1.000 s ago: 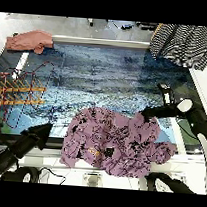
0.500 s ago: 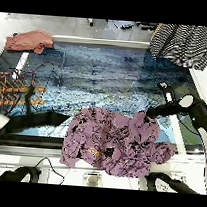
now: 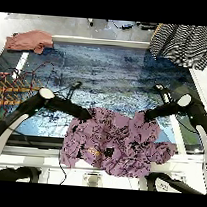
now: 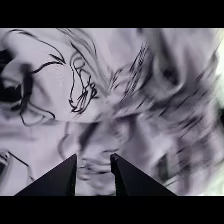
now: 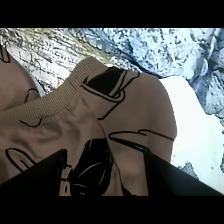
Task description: Fold the clothes and pants, and hang the long-sleeved shirts on hangers.
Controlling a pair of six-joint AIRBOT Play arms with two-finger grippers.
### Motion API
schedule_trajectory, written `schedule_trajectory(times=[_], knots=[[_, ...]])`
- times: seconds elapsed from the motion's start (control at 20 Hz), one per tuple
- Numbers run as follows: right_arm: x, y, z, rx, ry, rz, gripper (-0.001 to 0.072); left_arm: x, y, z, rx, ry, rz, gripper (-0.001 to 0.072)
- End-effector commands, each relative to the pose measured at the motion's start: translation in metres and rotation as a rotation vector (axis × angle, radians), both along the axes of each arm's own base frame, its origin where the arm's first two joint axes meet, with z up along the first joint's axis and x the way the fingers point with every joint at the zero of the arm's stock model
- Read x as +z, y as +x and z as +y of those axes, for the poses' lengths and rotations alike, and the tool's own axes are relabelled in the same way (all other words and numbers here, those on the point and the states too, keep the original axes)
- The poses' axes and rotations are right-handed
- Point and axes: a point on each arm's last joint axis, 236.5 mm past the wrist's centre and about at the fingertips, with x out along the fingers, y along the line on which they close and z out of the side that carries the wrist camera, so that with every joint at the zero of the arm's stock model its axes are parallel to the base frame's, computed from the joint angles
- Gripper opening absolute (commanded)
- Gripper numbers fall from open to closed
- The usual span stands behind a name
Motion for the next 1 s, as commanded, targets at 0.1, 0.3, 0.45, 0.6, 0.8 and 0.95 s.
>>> schedule_trajectory(times=[0.1,0.3,0.45,0.6,0.8,0.95], knots=[[-0.002,0.004,0.004,0.008,0.017,-0.009,0.0578,-0.036,-0.014,-0.004,-0.673,0.241,-0.523,0.0309],[0.000,0.005,0.007,0.002,0.032,-0.014,0.0578,-0.034,0.017,-0.032,-0.836,0.309,-0.902,0.0510],[0.001,0.006,0.011,-0.002,0.050,-0.017,0.0578,-0.030,0.044,-0.056,-0.853,0.364,-1.127,0.0628],[0.002,0.007,0.013,-0.005,0.060,-0.018,0.0577,-0.052,0.043,-0.062,-0.872,0.372,-1.110,0.0641],[0.002,0.007,0.013,-0.005,0.061,-0.017,0.0577,-0.068,0.042,-0.066,-0.881,0.379,-1.098,0.0226],[-0.005,0.005,0.014,-0.004,0.066,0.008,0.0578,-0.050,0.054,-0.072,-0.795,0.389,-1.142,0.0029]])
